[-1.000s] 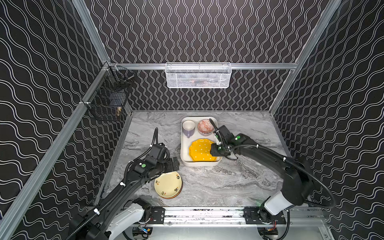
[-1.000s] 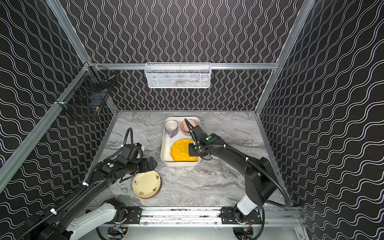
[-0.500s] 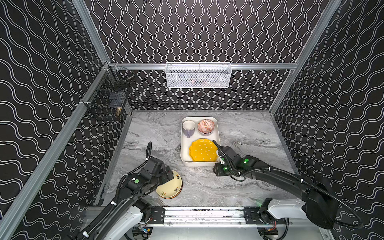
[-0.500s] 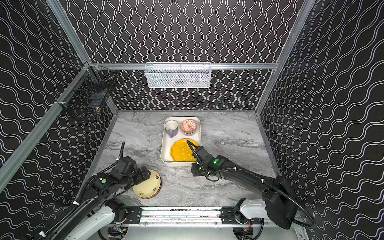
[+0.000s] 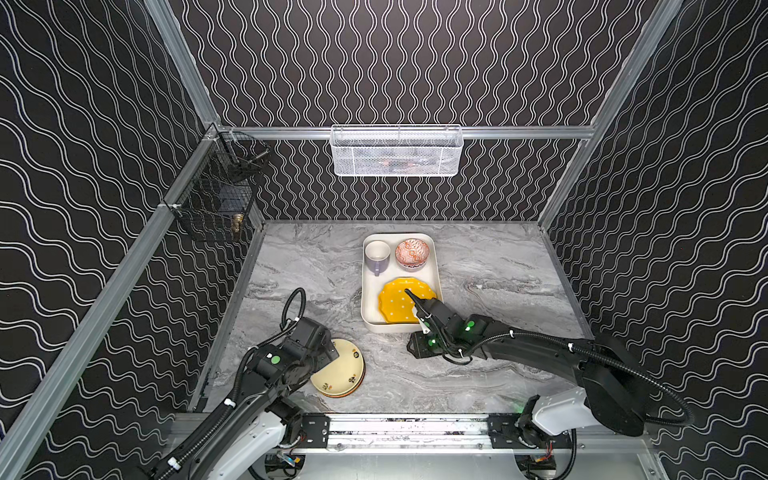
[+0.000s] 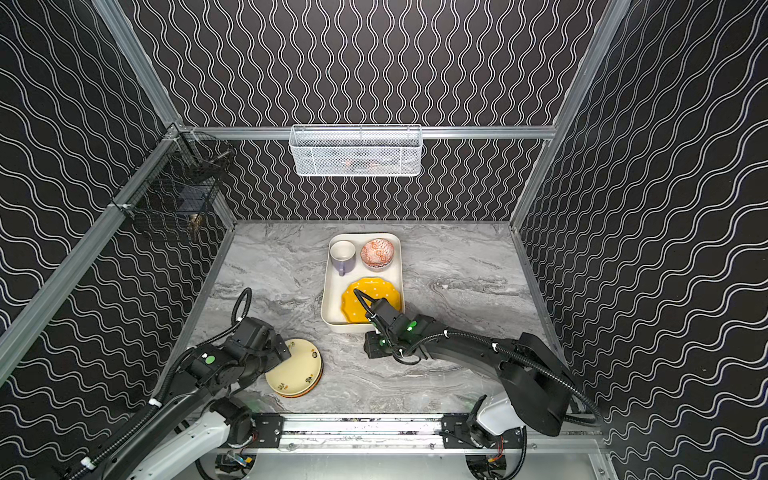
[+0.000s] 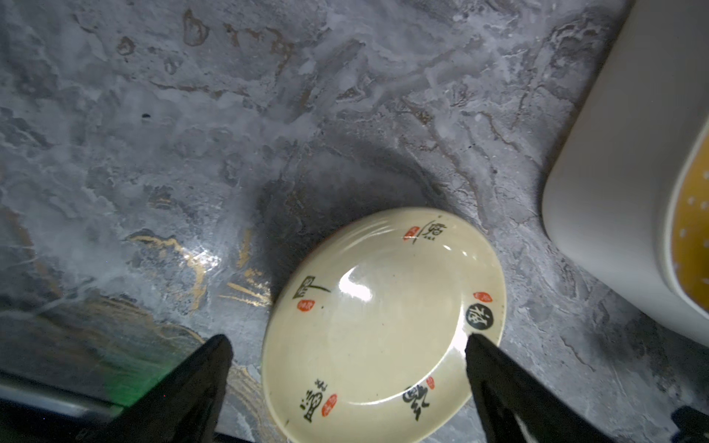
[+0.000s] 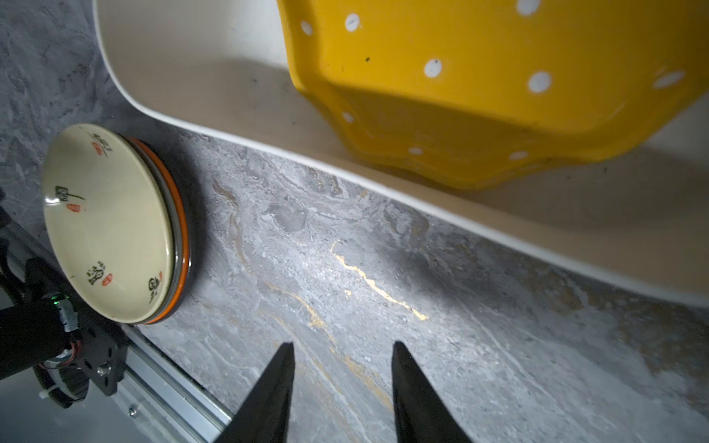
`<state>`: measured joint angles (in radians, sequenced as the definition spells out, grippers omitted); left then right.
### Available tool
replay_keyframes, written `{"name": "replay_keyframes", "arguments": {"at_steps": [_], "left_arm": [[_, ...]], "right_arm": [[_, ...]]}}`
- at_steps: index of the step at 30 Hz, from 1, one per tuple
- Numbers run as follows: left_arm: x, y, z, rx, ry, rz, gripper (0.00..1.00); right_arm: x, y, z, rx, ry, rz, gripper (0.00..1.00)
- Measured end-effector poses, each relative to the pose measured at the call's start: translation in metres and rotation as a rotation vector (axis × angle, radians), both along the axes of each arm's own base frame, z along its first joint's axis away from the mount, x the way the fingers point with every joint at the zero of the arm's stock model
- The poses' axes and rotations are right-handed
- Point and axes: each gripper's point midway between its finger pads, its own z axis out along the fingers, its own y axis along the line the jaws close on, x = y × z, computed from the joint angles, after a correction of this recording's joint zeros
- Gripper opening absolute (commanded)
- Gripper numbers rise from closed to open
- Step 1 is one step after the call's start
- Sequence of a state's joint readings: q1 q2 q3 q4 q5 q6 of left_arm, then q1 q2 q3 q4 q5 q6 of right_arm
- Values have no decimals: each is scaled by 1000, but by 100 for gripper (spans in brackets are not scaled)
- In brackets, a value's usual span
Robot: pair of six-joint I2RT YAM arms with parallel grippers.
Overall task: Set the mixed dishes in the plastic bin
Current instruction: 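Move the left gripper to the cream plate stack while the right gripper follows, then grip the cream plate rim with both grippers from opposite sides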
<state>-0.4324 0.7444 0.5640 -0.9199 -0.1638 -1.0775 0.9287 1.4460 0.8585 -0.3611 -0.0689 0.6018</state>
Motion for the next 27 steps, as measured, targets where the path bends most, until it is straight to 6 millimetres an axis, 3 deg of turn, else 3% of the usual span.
{"name": "replay_keyframes", "arguments": {"at_steps": [13, 27], "left_arm": [[3, -9, -35, 9, 90, -18, 99], [-3, -34, -50, -27, 94, -138, 93]], "right_arm": [[-3, -13, 51, 78, -98, -8, 44], [-21, -38, 17, 2, -40, -18, 44]]}}
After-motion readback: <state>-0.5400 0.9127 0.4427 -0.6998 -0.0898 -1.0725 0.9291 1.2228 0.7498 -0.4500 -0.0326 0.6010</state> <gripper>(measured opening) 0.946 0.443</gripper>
